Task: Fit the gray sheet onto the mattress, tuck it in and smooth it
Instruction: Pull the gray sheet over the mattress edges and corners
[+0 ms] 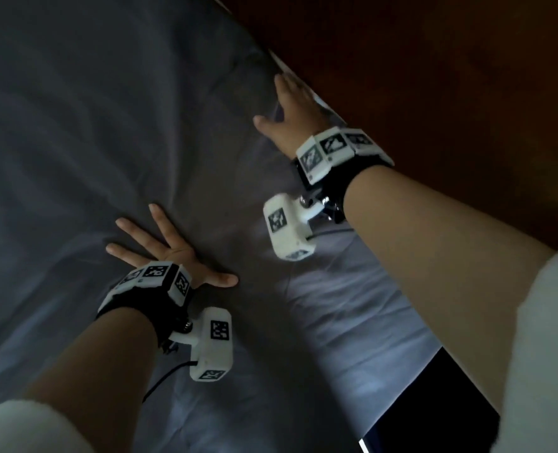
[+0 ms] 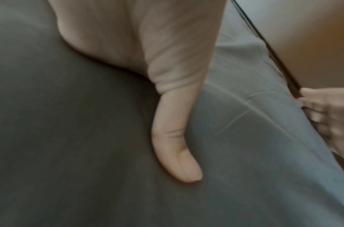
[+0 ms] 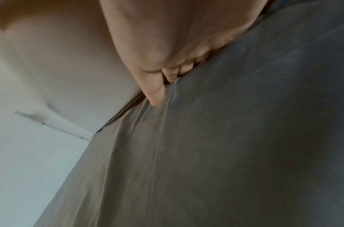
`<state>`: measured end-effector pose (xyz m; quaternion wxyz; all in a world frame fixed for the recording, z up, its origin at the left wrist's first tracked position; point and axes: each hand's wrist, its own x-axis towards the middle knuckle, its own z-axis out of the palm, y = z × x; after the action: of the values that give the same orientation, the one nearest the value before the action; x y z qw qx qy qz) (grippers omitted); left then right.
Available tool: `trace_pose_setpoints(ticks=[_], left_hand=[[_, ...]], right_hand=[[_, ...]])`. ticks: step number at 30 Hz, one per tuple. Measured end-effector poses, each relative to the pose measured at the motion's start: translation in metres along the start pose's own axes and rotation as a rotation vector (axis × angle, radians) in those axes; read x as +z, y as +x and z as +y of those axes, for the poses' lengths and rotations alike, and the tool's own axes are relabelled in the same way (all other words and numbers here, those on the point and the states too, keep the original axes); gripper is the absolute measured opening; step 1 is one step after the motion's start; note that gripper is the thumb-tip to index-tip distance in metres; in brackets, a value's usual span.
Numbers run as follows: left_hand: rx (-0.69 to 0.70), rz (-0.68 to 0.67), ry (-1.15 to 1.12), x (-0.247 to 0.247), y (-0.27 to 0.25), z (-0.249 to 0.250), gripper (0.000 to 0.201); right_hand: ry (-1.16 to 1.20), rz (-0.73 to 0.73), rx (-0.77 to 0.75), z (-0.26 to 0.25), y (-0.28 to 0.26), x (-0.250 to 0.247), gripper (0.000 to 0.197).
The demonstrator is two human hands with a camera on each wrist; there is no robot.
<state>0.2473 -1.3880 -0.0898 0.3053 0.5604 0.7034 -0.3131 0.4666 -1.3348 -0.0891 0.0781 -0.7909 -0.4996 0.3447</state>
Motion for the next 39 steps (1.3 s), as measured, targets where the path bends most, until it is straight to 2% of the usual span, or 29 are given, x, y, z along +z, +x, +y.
trace_pose_setpoints(ticks=[3, 5, 9, 11, 13, 17, 21, 24, 30, 34, 39], left_hand=[[-0.022, 0.007, 0.022, -0.001, -0.001, 0.001, 0.161], [-0.019, 0.018, 0.013, 0.001, -0.003, 0.0, 0.16], [0.053, 0.127, -0.049, 0.011, -0.007, -0.005, 0.153], [0.142, 0.241, -0.081, 0.019, -0.005, -0.013, 0.15], [0.169, 0.327, -0.124, 0.025, -0.005, -0.023, 0.147], [0.296, 0.383, -0.108, 0.042, -0.016, -0.043, 0.12], [0.358, 0.378, -0.109, 0.062, -0.034, -0.054, 0.092], [0.367, 0.373, -0.132, 0.074, -0.046, -0.052, 0.083], [0.353, 0.386, -0.141, 0.089, -0.056, -0.045, 0.079], [0.354, 0.385, -0.119, 0.089, -0.057, -0.045, 0.078], [0.346, 0.365, -0.102, 0.088, -0.058, -0.044, 0.079]], right_hand=[[-0.022, 0.006, -0.064, 0.01, -0.052, 0.013, 0.074], [-0.044, 0.016, -0.042, 0.029, -0.095, 0.028, 0.073], [-0.067, 0.105, 0.205, 0.094, -0.173, 0.044, 0.072], [0.039, 0.167, 0.357, 0.125, -0.201, 0.043, 0.071], [0.137, 0.234, 0.413, 0.152, -0.222, 0.041, 0.07], [0.469, 0.426, 0.336, 0.178, -0.25, 0.04, 0.063], [0.415, 0.581, 0.55, 0.181, -0.258, 0.037, 0.063], [0.423, 0.517, 0.66, 0.181, -0.254, 0.031, 0.071], [0.206, 0.219, 0.735, 0.19, -0.233, 0.007, 0.058], [0.103, 0.097, 0.753, 0.187, -0.219, 0.0, 0.066], [0.1, 0.073, 0.727, 0.186, -0.21, -0.007, 0.068]])
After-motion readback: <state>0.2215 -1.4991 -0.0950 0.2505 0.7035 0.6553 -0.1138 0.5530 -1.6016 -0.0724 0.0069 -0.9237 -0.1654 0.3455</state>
